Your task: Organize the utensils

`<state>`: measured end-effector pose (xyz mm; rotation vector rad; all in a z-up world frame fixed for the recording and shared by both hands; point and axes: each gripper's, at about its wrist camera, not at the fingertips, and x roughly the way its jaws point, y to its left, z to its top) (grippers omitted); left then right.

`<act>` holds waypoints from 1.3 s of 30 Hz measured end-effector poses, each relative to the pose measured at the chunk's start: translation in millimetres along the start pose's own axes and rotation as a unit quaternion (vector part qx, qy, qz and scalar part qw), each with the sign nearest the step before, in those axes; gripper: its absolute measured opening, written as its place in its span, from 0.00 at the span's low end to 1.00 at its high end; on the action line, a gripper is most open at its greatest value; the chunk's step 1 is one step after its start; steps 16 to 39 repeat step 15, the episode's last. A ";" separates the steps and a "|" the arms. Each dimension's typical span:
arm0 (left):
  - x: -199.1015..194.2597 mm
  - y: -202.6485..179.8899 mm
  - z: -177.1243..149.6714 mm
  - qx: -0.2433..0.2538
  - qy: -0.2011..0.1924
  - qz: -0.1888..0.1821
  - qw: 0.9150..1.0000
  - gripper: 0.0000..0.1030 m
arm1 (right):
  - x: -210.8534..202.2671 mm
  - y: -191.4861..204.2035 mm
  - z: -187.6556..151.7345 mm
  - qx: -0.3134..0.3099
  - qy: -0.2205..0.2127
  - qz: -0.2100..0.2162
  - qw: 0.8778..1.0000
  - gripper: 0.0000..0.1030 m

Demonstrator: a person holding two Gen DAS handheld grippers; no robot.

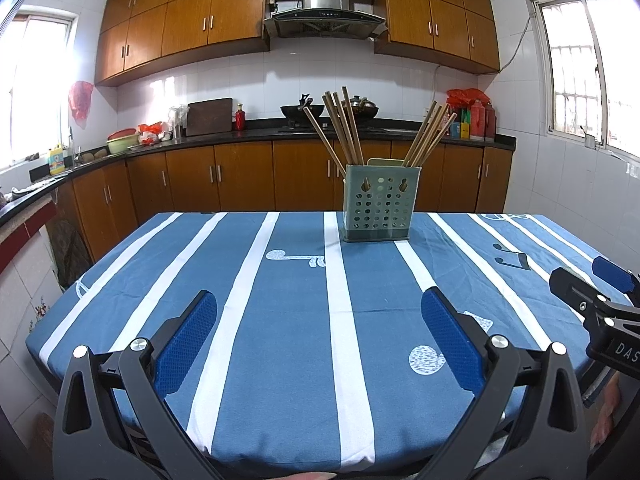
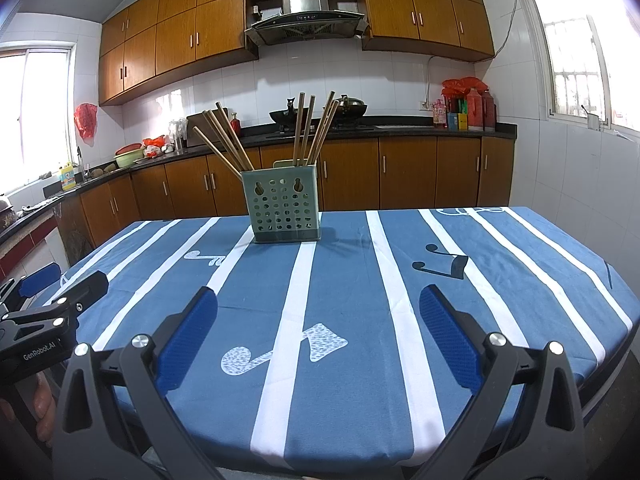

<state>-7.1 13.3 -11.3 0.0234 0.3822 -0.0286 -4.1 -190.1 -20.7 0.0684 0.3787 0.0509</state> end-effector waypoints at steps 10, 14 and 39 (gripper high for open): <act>-1.1 -1.6 -4.3 -0.002 -0.003 0.003 1.000 0.98 | -0.3 0.9 -1.0 0.000 0.000 0.000 1.000 0.96; -1.8 2.3 -2.8 -0.005 -0.003 0.003 1.000 0.98 | -0.1 0.3 -0.2 0.001 0.000 0.000 1.000 0.96; -1.9 2.7 -2.5 -0.006 -0.003 0.003 1.000 0.98 | -0.1 0.1 0.2 0.001 0.000 0.000 1.000 0.96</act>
